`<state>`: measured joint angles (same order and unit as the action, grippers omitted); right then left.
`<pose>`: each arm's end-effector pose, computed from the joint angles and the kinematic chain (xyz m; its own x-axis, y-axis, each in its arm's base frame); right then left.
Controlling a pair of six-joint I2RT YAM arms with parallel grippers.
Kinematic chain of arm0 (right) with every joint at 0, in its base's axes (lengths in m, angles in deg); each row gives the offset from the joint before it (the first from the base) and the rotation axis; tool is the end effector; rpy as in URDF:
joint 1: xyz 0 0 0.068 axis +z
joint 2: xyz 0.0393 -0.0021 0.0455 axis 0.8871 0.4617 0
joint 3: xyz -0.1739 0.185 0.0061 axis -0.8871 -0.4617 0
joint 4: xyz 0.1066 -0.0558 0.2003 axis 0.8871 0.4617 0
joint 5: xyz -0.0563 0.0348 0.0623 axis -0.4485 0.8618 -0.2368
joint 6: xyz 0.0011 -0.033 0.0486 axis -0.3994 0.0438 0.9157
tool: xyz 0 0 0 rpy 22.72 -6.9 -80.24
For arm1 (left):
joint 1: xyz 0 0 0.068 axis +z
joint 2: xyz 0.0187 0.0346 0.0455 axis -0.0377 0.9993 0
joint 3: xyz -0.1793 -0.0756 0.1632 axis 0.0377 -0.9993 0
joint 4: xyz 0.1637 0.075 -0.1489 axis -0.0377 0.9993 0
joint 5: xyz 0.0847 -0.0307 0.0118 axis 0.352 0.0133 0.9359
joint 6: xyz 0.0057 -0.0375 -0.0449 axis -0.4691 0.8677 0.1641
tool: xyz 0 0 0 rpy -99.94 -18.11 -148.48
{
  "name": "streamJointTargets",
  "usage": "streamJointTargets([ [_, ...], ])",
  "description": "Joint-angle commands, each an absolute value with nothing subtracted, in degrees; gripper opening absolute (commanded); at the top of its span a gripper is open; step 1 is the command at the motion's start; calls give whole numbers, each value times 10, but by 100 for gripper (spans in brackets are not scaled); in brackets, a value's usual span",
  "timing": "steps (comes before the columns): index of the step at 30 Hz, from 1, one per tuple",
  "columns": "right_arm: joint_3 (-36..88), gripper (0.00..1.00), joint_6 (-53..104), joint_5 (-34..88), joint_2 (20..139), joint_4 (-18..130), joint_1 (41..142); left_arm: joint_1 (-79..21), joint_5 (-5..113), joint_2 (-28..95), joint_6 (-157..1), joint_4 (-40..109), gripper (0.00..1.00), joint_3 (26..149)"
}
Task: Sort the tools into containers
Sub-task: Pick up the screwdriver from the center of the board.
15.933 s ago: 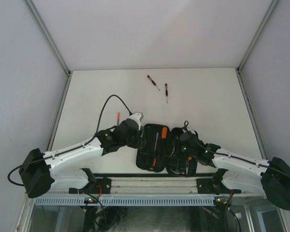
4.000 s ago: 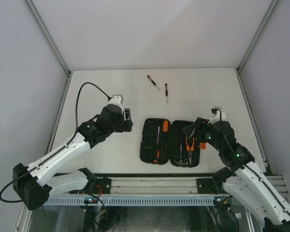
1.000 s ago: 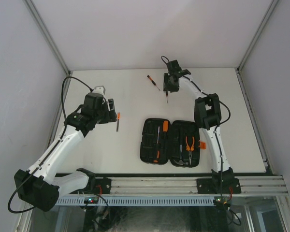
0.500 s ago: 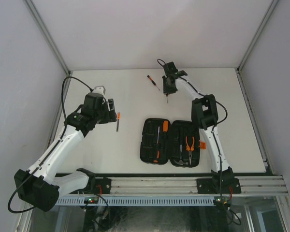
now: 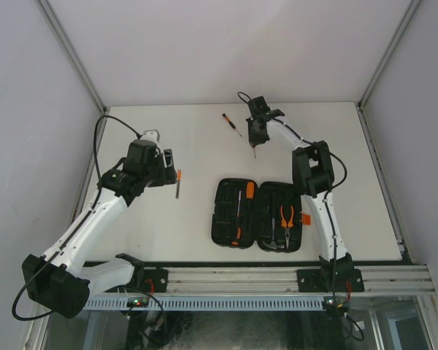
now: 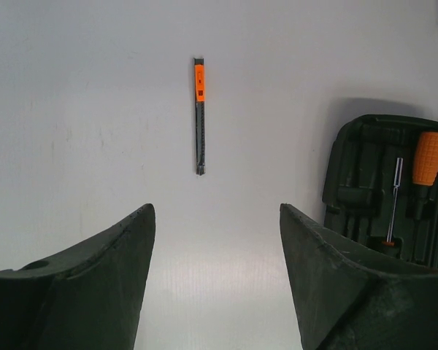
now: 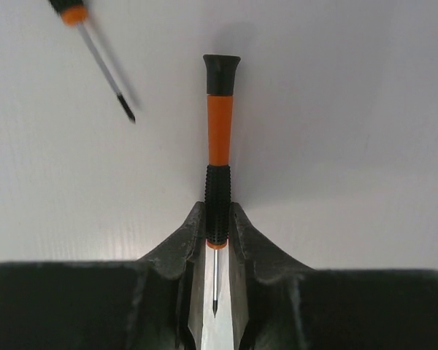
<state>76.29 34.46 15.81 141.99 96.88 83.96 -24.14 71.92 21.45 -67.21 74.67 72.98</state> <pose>0.4662 0.1802 0.1519 -0.8575 -0.0460 -0.5124 -0.1052 0.9906 0.0870 0.2012 -0.0735 0.2894 -0.6906 -0.1322 -0.7111 -0.0116 0.9851 -0.1718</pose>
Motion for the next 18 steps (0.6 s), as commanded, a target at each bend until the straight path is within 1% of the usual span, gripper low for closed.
streamJointTargets([
  [1, 695, 0, 336, 180, 1281, 904, 837, -238, 693, 205, -686, 735, 73, 728],
  [8, 568, 0, 364, 211, 1109, 850, 830, -238, 624, 194, -660, 710, 75, 715],
  [11, 471, 0, 380, 218, 1027, 820, 831, -242, 582, 190, -629, 673, 75, 681],
  [16, 310, 0, 422, 232, 875, 774, 833, -292, 594, 192, -595, 642, 75, 627],
  [18, 254, 0, 433, 229, 824, 771, 839, -328, 602, 196, -583, 625, 75, 603],
])
